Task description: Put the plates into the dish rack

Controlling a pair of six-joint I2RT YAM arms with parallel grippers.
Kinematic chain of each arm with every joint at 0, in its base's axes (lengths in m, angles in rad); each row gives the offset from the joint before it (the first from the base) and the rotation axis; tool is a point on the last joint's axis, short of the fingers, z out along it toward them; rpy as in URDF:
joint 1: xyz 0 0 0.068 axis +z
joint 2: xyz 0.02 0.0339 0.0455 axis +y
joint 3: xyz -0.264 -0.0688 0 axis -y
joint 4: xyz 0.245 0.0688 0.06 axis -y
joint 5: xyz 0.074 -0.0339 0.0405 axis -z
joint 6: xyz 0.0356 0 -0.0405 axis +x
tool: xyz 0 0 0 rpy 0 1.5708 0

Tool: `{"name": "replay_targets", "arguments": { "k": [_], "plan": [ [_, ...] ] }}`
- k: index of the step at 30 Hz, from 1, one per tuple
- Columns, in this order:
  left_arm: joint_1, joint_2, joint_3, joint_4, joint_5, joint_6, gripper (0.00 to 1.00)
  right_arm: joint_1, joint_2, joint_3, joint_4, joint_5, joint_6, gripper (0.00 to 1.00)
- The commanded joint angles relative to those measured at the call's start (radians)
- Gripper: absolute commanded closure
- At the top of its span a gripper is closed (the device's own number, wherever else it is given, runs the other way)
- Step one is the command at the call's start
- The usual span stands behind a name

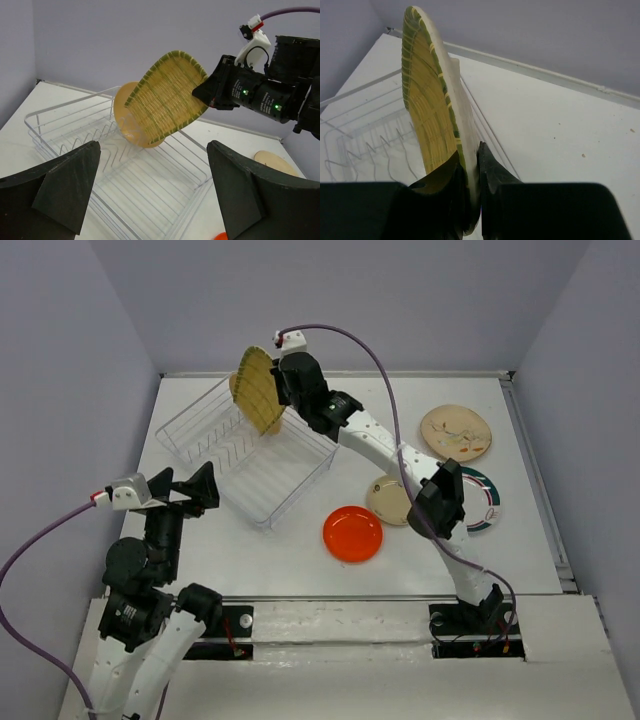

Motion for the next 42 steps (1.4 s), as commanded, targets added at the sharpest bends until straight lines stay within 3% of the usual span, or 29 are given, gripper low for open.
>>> {"name": "replay_targets", "arguments": {
  "k": [1,21,31,42],
  "plan": [
    [0.012,0.019,-0.011,0.064,0.032,0.011,0.01,0.038,0.061,0.149,0.076,0.119,-0.096,0.93],
    [0.015,0.034,-0.017,0.079,0.100,0.003,0.01,0.151,0.179,0.201,0.352,0.254,-0.442,0.93],
    [0.015,0.034,-0.019,0.080,0.115,-0.002,0.01,0.151,0.262,0.252,0.392,0.260,-0.467,0.93],
    [0.015,0.028,-0.019,0.079,0.115,-0.002,0.01,0.151,0.277,0.164,0.375,0.206,-0.387,0.93]
  ]
}}
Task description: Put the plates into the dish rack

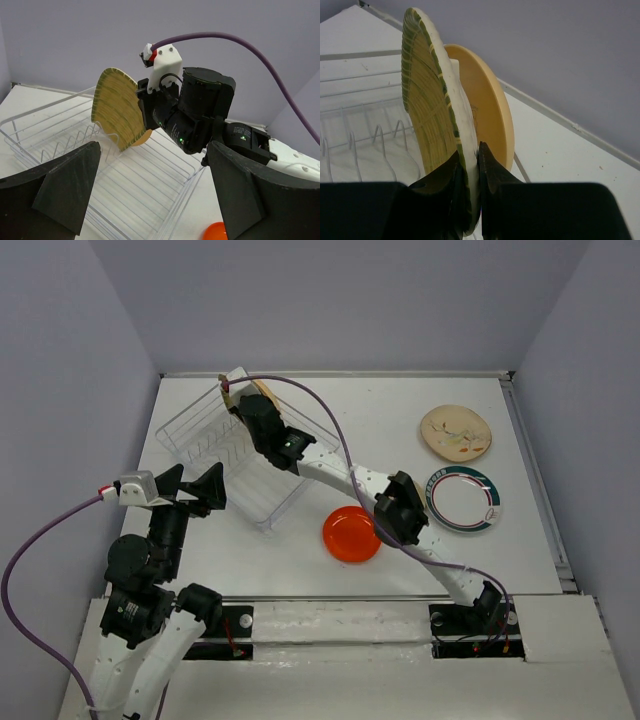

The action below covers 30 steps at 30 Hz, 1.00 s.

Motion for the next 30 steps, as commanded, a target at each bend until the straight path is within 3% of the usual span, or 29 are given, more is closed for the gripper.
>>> {"name": "replay_targets", "arguments": {
  "k": [1,6,12,16,18,20,30],
  "plan": [
    [0.008,0.010,-0.012,0.058,0.008,0.002,0.01,0.005,-0.016,0.006,0.093,-0.037,0.051,0.93],
    [0.006,0.011,-0.012,0.058,0.008,0.002,0.01,0.005,0.019,0.037,0.062,-0.074,0.089,0.93],
    [0.008,0.013,-0.012,0.056,0.010,0.002,0.01,-0.004,0.026,0.005,0.033,-0.085,0.137,0.82],
    [0.008,0.016,-0.012,0.058,0.011,0.002,0.01,-0.004,0.026,0.005,0.033,-0.093,0.151,0.63],
    [0.008,0.019,-0.012,0.058,0.011,0.002,0.01,-0.004,0.023,0.012,0.033,-0.096,0.151,0.60],
    [0.008,0.021,-0.012,0.056,0.011,0.003,0.01,-0.004,0.015,0.017,0.033,-0.084,0.152,0.52],
    [0.014,0.033,-0.012,0.055,0.016,0.002,0.01,-0.014,-0.105,-0.049,0.033,-0.079,0.183,0.33]
  ]
}}
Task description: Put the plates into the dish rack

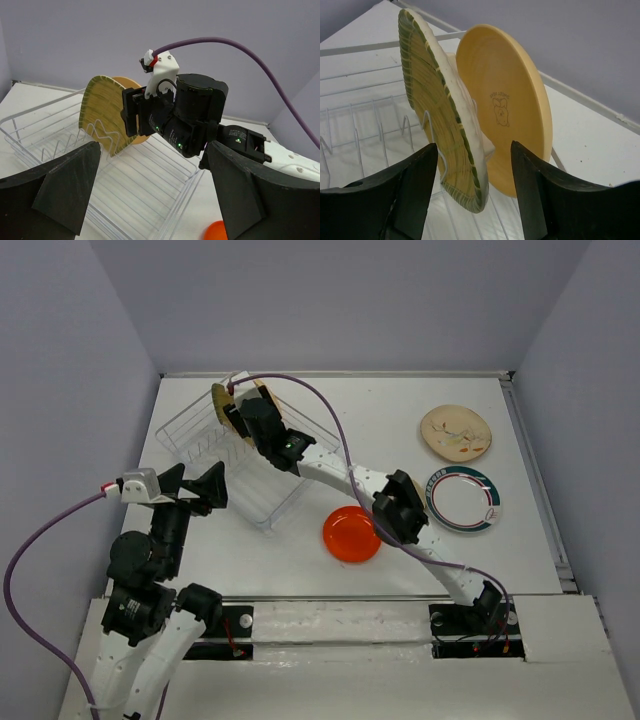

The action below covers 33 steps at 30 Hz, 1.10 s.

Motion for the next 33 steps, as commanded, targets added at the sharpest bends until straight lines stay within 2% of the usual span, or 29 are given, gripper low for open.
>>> {"name": "replay_targets", "arguments": {
  "k": [1,11,14,16,17,18,19,20,23,25,27,29,31,33],
  "plan": [
    [0.008,0.021,-0.012,0.055,0.009,0.002,0.01,-0.006,-0.133,-0.038,0.040,-0.009,0.035,0.31],
    [0.016,0.025,-0.013,0.052,-0.005,0.003,0.01,-0.006,-0.291,-0.140,-0.069,-0.083,0.117,0.29],
    [0.016,0.027,-0.013,0.049,-0.003,0.006,0.01,-0.006,-0.481,-0.288,-0.078,-0.156,0.169,0.27],
    [0.016,0.025,-0.015,0.048,0.001,0.005,0.01,-0.019,-0.584,-0.478,-0.078,-0.177,0.229,0.27],
    [0.016,0.024,-0.015,0.048,0.006,0.006,0.01,-0.046,-0.698,-0.637,-0.078,-0.206,0.280,0.28],
    [0.015,0.022,-0.015,0.048,0.006,0.005,0.01,-0.060,-0.700,-0.638,-0.078,-0.229,0.310,0.29],
    [0.015,0.021,-0.016,0.046,0.013,0.006,0.01,-0.077,-0.821,-0.810,-0.078,-0.252,0.345,0.31],
    [0.016,0.019,-0.016,0.046,0.020,0.005,0.01,-0.097,-0.881,-0.901,-0.075,-0.278,0.379,0.33],
    [0.016,0.021,-0.018,0.051,0.041,0.003,0.01,-0.218,-1.098,-1.219,-0.076,-0.351,0.505,0.41],
    [0.016,0.025,-0.018,0.052,0.063,0.002,0.01,-0.374,-1.242,-1.410,-0.077,-0.419,0.606,0.50],
    [0.016,0.030,-0.018,0.052,0.073,0.002,0.01,-0.539,-1.319,-1.512,-0.069,-0.451,0.676,0.52],
    [0.015,0.028,-0.020,0.051,0.078,0.002,0.01,-0.639,-1.395,-1.607,-0.044,-0.483,0.700,0.51],
    [0.015,0.028,-0.021,0.049,0.079,0.003,0.01,-0.733,-1.416,-1.634,-0.031,-0.503,0.717,0.49],
    [0.013,0.031,-0.020,0.048,0.083,0.003,0.01,-0.880,-1.401,-1.645,-0.011,-0.548,0.756,0.46]
  ]
}}
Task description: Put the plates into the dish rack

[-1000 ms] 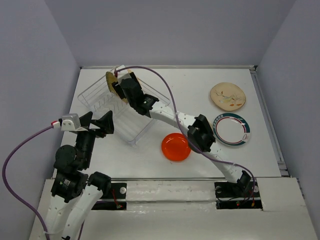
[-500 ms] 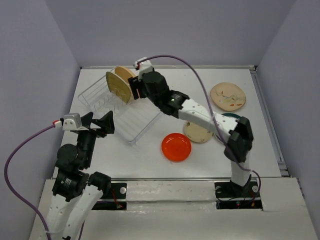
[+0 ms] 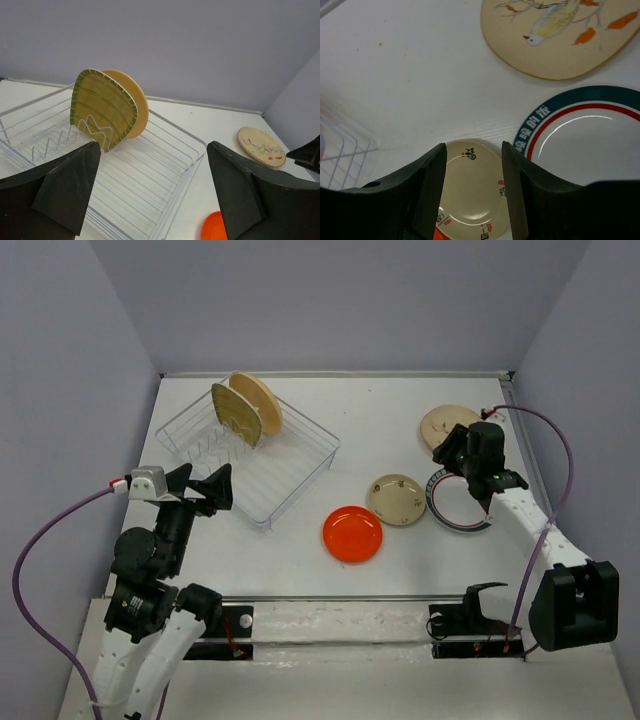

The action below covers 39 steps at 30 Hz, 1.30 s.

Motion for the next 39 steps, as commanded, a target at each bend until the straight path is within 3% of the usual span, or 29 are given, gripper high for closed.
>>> {"name": "replay_targets", "arguments": {
  "k": [1,8,16,21,28,30,31,34,39],
  "plan": [
    [0.001,0.019,-0.008,0.048,0.024,0.005,0.01,-0.246,-0.015,-0.016,0.109,-0.162,0.144,0.45],
    [-0.005,0.012,-0.008,0.049,0.041,0.005,0.01,-0.552,0.192,-0.035,0.326,-0.339,0.343,0.44],
    [-0.024,0.005,-0.010,0.051,0.044,0.007,0.01,-0.618,0.511,0.128,0.316,-0.371,0.294,0.38],
    [-0.027,0.013,-0.010,0.052,0.050,0.008,0.01,-0.618,0.702,0.224,0.316,-0.504,0.276,0.39],
    [-0.025,0.035,-0.010,0.055,0.058,0.008,0.01,-0.618,0.836,0.306,0.346,-0.609,0.326,0.55],
    [-0.027,0.038,-0.010,0.057,0.055,0.008,0.01,-0.618,0.856,0.327,0.347,-0.620,0.346,0.66],
    [-0.027,0.039,-0.010,0.055,0.053,0.010,0.01,-0.618,0.868,0.332,0.349,-0.621,0.353,0.79],
    [-0.025,0.047,-0.010,0.055,0.048,0.010,0.01,-0.618,0.863,0.329,0.362,-0.615,0.366,0.93],
    [-0.024,0.053,-0.008,0.055,0.045,0.010,0.01,-0.618,0.700,0.283,0.428,-0.557,0.392,0.93]
  ]
}}
